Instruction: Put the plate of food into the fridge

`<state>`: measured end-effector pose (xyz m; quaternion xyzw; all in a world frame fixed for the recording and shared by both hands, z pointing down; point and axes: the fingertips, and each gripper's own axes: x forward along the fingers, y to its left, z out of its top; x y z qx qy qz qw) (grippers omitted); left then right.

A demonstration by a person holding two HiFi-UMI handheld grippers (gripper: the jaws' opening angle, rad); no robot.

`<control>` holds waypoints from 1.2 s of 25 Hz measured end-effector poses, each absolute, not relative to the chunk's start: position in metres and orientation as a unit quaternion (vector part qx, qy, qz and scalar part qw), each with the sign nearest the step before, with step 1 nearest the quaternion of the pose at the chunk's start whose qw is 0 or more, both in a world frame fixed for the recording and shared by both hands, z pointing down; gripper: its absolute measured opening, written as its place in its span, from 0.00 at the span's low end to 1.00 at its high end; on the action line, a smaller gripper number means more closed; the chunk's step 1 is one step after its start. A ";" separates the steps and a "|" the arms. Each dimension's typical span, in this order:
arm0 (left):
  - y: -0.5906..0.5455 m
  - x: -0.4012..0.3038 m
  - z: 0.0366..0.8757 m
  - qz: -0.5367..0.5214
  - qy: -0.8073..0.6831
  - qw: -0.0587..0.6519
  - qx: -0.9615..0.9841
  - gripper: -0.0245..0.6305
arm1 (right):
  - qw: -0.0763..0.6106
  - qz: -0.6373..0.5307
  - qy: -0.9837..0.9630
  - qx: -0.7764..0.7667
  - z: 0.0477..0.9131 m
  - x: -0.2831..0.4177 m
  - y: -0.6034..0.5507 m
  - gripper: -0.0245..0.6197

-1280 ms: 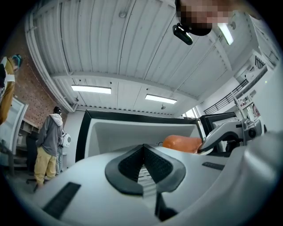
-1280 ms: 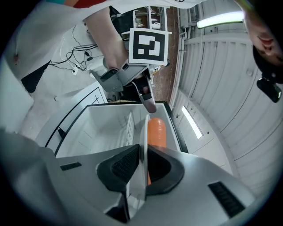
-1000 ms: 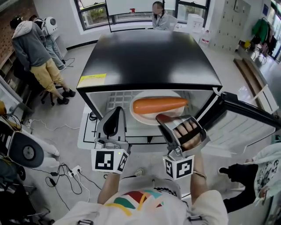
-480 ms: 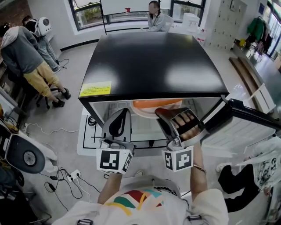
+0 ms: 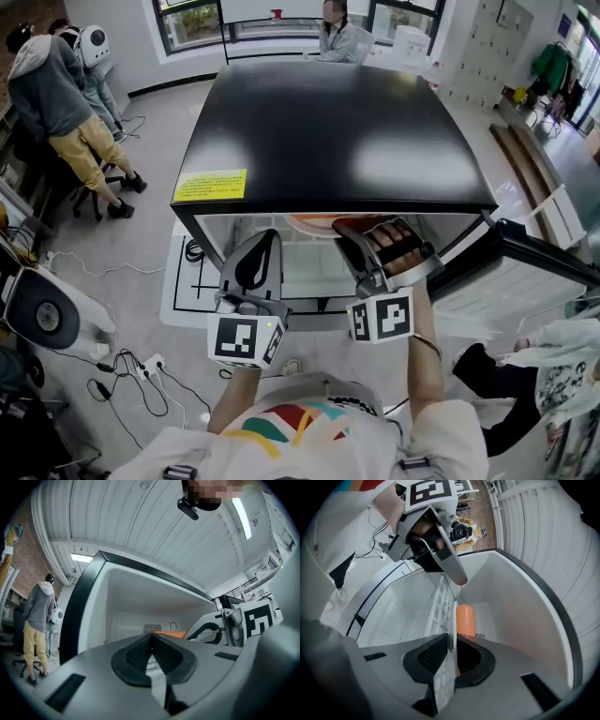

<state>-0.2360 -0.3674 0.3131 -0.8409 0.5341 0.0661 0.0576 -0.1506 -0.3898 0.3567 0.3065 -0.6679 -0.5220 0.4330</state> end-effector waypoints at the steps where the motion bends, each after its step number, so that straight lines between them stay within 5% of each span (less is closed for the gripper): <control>1: -0.367 -0.237 0.314 0.066 0.536 0.057 -0.840 0.05 | 0.435 -0.520 -0.669 0.303 0.358 -0.151 -0.392 0.10; 18: -0.373 -0.252 0.319 0.064 0.553 0.049 -0.829 0.05 | 0.459 -0.473 -0.702 0.271 0.368 -0.159 -0.416 0.10; 30: -0.374 -0.243 0.318 0.066 0.545 0.048 -0.834 0.05 | 0.422 -0.304 -0.817 0.250 0.367 -0.164 -0.416 0.10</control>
